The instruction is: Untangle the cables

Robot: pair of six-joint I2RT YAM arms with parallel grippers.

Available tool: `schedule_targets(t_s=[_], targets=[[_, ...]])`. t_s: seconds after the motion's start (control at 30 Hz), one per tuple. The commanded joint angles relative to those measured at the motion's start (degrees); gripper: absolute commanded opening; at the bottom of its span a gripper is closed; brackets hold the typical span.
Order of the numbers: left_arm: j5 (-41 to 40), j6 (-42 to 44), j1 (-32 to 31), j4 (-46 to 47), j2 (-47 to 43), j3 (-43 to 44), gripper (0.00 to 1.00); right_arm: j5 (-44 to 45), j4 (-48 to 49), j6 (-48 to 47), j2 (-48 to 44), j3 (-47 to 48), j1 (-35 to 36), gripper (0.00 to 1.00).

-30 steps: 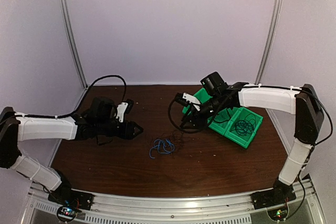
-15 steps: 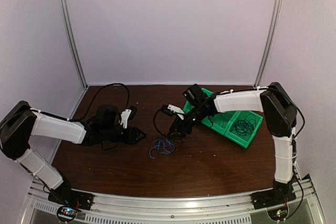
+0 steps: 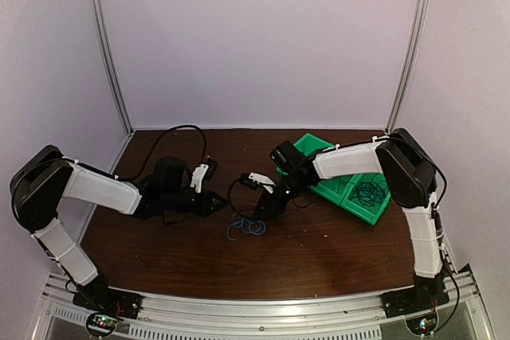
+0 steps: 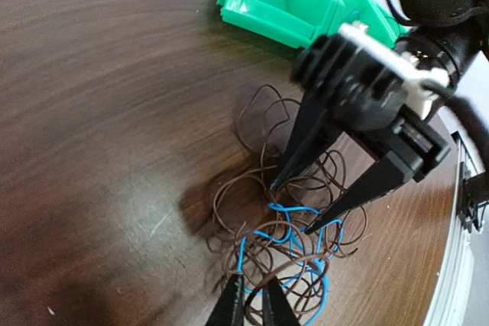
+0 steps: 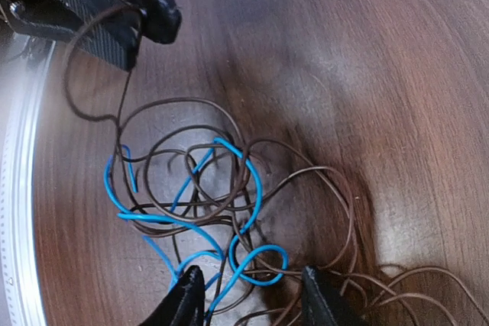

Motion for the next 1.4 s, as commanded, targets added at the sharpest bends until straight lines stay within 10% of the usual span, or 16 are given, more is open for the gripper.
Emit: schedule_targets(t_s=[0.0, 0.17, 0.47, 1.03, 1.37], targets=[[-0.5, 0.5, -0.1, 0.7, -0.9, 3.8, 0.04, 4.1, 1.1, 1.5, 1.8, 0.5, 0.5, 0.38], [-7.8, 1.4, -0.1, -7.2, -10.0, 6.3, 0.00, 7.1, 1.2, 1.1, 2.5, -1.3, 0.5, 0.17], [-25.1, 8.8, -0.1, -26.2, -27.3, 23.5, 0.00, 9.6, 2.0, 0.6, 2.9, -3.9, 0.4, 0.15], [-31.2, 21.4, -0.1, -39.4, -22.6, 73.4, 0.00, 9.3, 0.8, 0.5, 4.8, -3.4, 0.3, 0.12], [-27.1, 15.7, -0.1, -37.1, -26.1, 59.0, 0.00, 9.8, -2.6, -4.0, -6.7, -4.2, -0.6, 0.18]])
